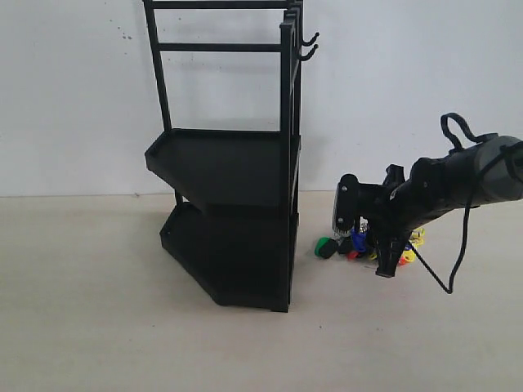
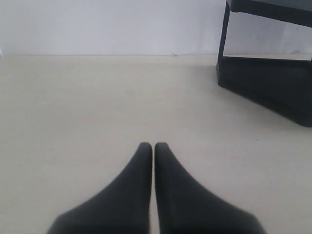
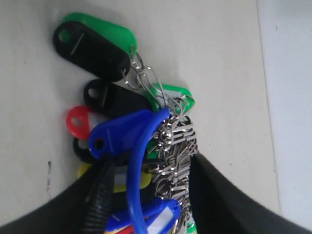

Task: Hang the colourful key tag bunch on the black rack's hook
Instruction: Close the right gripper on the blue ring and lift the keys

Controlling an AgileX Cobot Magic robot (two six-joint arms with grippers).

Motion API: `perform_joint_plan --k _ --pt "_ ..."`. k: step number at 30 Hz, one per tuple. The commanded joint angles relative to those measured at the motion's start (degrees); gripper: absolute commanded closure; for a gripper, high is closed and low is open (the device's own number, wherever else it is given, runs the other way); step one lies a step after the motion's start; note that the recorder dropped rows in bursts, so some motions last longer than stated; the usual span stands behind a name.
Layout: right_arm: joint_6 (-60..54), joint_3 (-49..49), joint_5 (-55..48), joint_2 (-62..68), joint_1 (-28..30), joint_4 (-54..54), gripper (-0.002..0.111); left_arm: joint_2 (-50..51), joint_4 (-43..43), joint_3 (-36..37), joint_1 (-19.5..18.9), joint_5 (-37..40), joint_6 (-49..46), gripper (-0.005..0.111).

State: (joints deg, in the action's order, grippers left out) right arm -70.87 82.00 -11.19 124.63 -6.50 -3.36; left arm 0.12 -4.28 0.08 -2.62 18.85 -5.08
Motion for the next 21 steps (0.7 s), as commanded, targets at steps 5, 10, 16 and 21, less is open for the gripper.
perform_joint_plan --k 5,10,16,21 --pt "0.51 0.43 0.12 0.09 0.37 0.43 0.063 -0.12 -0.43 -0.08 0.01 -0.87 0.60 0.102" --pt "0.96 0.43 -0.35 0.09 0.36 0.43 0.063 -0.12 -0.43 -0.08 0.01 -0.87 0.60 0.102" --pt "1.90 0.43 -0.67 1.35 0.36 0.43 0.063 -0.12 -0.43 -0.08 0.01 -0.87 0.60 0.102" --pt "2.02 0.43 0.26 1.35 0.36 0.43 0.088 -0.12 -0.43 -0.08 0.01 -0.87 0.60 0.102"
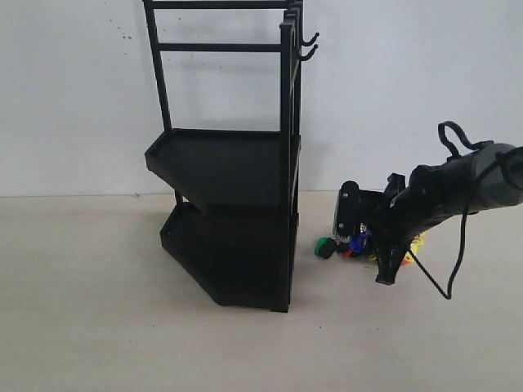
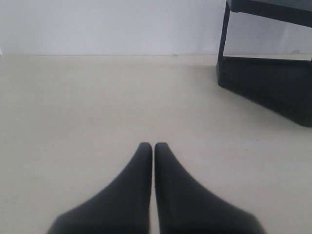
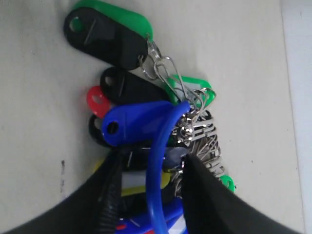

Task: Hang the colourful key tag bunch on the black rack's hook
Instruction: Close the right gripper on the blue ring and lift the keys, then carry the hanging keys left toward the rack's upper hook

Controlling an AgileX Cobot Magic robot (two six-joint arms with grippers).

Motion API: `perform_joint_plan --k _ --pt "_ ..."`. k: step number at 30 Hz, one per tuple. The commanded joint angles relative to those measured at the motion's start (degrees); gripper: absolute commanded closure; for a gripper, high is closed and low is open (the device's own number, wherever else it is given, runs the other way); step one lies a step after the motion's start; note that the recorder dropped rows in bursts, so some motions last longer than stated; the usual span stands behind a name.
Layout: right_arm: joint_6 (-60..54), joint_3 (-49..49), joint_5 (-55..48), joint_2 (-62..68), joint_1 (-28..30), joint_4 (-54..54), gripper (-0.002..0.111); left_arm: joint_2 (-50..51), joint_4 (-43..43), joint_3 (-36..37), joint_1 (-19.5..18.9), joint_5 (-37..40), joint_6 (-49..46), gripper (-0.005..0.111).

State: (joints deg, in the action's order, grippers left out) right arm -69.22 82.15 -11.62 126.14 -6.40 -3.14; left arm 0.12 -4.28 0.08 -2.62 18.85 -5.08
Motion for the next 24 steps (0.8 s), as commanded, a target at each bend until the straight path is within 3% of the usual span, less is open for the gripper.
perform_joint_plan --k 1,2,7,11,14,16,24 --pt "0.37 0.28 0.69 -0.17 0.26 0.21 0.099 -0.12 -0.43 -0.08 0.01 -0.87 0.60 0.102" --pt "0.37 0.28 0.69 -0.17 0.26 0.21 0.108 -0.12 -0.43 -0.08 0.01 -0.87 0.60 0.102" --pt "4.39 0.28 -0.06 -1.74 0.14 0.11 0.108 -0.12 -0.43 -0.08 0.01 -0.87 0.60 0.102" --pt "21.08 0.28 0.75 -6.91 0.14 0.11 0.108 -0.12 -0.43 -0.08 0.01 -0.87 0.60 0.102" --pt "43.78 0.28 0.10 -12.59 0.14 0.11 0.108 -0.12 -0.43 -0.08 0.01 -0.87 0.60 0.102" --pt "52.82 0.28 -1.55 -16.00 0.72 0.11 0.108 -0.12 -0.43 -0.08 0.01 -0.87 0.60 0.102" --pt "64.82 0.28 -15.09 -31.82 6.13 -1.22 0.108 -0.12 -0.43 -0.08 0.01 -0.87 0.60 0.102"
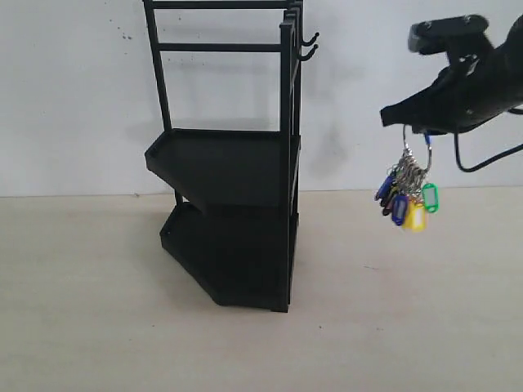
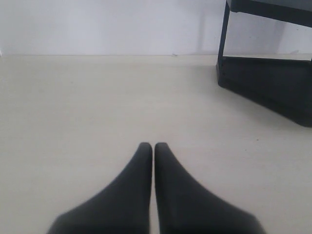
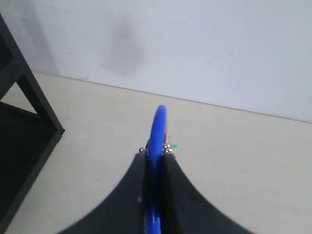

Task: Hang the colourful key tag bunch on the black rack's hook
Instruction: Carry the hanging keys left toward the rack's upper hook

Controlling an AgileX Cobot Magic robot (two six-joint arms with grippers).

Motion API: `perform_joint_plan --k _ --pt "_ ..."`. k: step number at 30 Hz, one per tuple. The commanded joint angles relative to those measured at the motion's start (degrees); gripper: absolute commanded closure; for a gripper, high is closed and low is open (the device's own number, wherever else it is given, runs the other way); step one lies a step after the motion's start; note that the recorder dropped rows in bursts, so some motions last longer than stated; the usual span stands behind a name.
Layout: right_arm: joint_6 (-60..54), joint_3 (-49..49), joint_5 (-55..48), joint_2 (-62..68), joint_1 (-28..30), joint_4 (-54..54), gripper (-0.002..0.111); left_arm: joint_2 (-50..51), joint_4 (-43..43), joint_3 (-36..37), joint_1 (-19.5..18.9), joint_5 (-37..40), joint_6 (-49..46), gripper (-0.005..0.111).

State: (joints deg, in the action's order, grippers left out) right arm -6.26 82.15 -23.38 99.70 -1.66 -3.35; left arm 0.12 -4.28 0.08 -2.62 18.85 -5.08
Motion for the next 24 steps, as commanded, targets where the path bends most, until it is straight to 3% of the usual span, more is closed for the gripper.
perform_joint_plan --k 1,11,16,20,24 --pt "1.86 0.28 -4.56 -6.94 1.39 -1.36 0.108 -0.12 -0.43 -0.08 0.01 -0.87 0.60 0.102" --pt "1.49 0.28 -14.38 -20.75 1.23 -7.81 0.108 -0.12 -0.43 -0.08 0.01 -0.87 0.60 0.102" --pt "-7.35 0.28 -17.53 -23.58 -0.69 -9.71 0.108 -0.12 -0.43 -0.08 0.01 -0.87 0.60 0.102" --pt "3.27 0.28 -17.65 -24.60 0.00 -12.61 0.108 -0.12 -0.43 -0.08 0.01 -0.87 0.60 0.102" --pt "-11.19 -0.35 -19.83 -24.50 -4.36 -18.29 0.108 -0.12 -0.43 -0.08 0.01 -0.87 0.60 0.102"
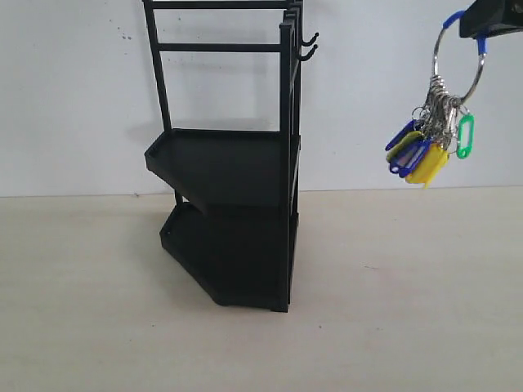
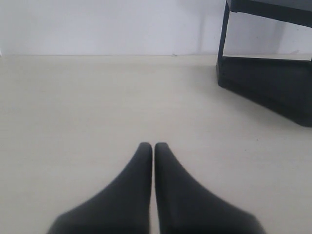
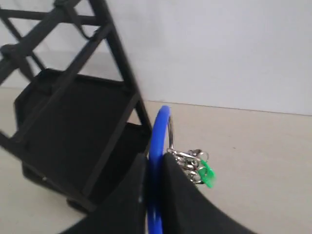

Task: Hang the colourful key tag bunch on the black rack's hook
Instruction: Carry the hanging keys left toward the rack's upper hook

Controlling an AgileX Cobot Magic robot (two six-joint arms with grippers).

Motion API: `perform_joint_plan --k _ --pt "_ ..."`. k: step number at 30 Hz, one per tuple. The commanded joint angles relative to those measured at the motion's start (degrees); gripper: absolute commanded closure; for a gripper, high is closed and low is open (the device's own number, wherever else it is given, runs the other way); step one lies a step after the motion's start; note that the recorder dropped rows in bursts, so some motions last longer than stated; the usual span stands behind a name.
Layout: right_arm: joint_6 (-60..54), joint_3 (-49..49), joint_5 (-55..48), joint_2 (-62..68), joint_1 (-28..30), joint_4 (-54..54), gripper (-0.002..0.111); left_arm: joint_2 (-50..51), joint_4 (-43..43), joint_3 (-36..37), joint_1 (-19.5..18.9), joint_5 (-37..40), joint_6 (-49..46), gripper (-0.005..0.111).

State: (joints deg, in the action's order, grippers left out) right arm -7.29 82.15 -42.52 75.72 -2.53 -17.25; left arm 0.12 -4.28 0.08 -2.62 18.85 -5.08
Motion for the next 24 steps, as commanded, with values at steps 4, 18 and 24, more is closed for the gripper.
perform_joint_plan --k 4,18,24 --pt "-1.94 -0.35 2.68 -0.74 -3.06 2.79 0.108 -0.12 -0.43 -0.08 0.01 -0.87 0.60 0.102" --pt "-2.61 -2.55 7.86 -1.97 -1.33 0.27 0.108 -0.12 -0.43 -0.08 0.01 -0.87 0.60 0.102" --pt "-12.92 -4.48 0.26 0.45 -5.01 -2.70 0.108 -0.12 -0.43 -0.08 0.01 -0.87 0.60 0.102"
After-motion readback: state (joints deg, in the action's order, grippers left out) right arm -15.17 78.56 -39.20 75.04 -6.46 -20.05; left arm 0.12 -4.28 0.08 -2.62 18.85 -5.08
